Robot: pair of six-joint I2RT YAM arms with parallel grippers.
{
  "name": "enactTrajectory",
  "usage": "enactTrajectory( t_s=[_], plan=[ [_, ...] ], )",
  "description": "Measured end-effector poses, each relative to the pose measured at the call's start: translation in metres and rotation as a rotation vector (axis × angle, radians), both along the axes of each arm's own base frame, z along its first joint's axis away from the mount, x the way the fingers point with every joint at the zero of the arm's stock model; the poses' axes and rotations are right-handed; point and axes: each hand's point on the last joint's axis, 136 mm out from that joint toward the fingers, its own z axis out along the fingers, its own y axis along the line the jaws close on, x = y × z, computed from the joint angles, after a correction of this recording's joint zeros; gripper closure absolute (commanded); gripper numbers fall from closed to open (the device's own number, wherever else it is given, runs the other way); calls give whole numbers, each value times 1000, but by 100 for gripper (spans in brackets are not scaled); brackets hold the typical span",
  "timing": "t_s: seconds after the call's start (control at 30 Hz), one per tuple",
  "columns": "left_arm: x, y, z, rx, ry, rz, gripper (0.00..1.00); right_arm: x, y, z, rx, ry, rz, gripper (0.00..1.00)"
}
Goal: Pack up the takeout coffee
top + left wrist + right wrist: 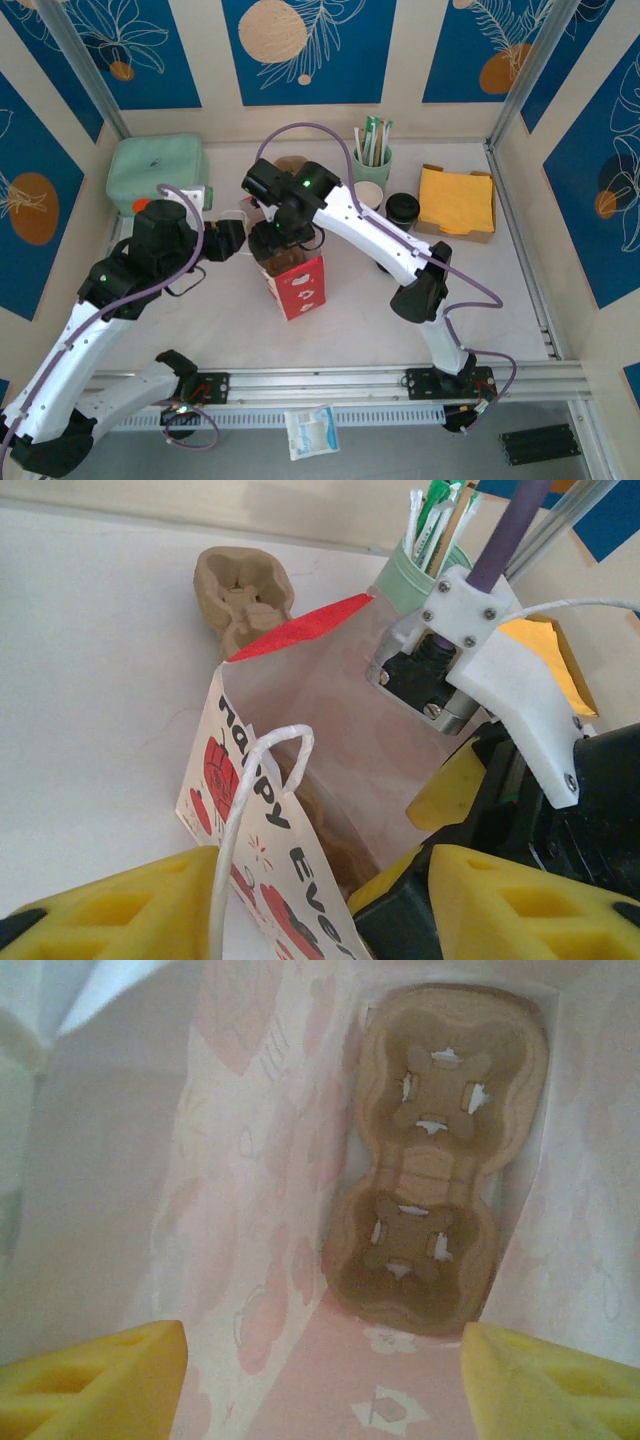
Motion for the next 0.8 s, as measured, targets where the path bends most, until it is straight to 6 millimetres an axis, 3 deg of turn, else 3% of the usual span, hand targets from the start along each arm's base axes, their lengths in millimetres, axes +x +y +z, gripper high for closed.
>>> enactTrajectory(
  t_s=[0.2,0.4,0.8],
  plan=[
    [-1,0,2,0,-3,-1,30,-6,-3,-2,-35,-13,9,28],
    [5,-3,9,2,-4,-3,26,-6,-10,-1,-81,-47,7,28],
    [10,-6,30,5,-42,-15,16,-6,-13,30,-34,-112,5,28]
  ],
)
